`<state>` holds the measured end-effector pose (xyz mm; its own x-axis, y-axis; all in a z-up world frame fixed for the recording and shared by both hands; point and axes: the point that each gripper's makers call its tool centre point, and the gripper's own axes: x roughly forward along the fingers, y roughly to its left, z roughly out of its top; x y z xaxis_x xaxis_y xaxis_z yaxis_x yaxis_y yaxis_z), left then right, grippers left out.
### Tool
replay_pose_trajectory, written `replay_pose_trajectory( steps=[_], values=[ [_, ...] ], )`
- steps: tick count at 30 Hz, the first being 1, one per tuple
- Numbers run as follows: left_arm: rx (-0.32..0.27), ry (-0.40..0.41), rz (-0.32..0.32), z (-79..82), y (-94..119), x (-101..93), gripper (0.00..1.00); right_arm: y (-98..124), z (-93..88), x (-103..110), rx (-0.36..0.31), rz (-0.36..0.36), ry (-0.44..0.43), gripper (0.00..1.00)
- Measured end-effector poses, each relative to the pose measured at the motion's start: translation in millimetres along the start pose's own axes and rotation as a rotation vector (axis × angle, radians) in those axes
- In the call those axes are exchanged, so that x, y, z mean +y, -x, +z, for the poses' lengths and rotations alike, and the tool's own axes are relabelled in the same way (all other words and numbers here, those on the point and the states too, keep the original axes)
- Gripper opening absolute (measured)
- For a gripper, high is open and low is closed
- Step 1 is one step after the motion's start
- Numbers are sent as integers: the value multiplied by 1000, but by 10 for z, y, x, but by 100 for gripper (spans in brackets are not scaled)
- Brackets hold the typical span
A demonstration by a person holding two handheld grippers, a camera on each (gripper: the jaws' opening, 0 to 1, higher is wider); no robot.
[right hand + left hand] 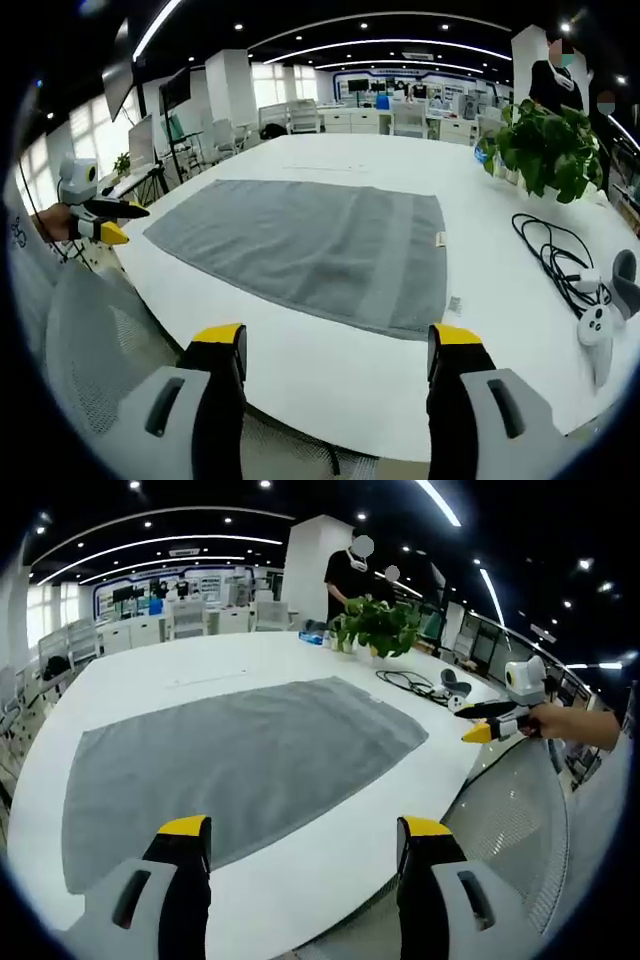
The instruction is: Fold the towel on the table until its edges align and the towel forms a compact rectangular stack.
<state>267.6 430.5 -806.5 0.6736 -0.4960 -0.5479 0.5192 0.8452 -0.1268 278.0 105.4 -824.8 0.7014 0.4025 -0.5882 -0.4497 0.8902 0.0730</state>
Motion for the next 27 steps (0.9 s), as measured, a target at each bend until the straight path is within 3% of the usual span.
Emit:
replay_pose_trajectory(
  steps=[14,27],
  values=[
    [22,5,-1,-90,-15,-11,78,-19,-35,40,18,23,-9,71],
    [25,-1,-15,-67,-40,-53,78,-23,-51,62,26,33,-9,71]
  ],
)
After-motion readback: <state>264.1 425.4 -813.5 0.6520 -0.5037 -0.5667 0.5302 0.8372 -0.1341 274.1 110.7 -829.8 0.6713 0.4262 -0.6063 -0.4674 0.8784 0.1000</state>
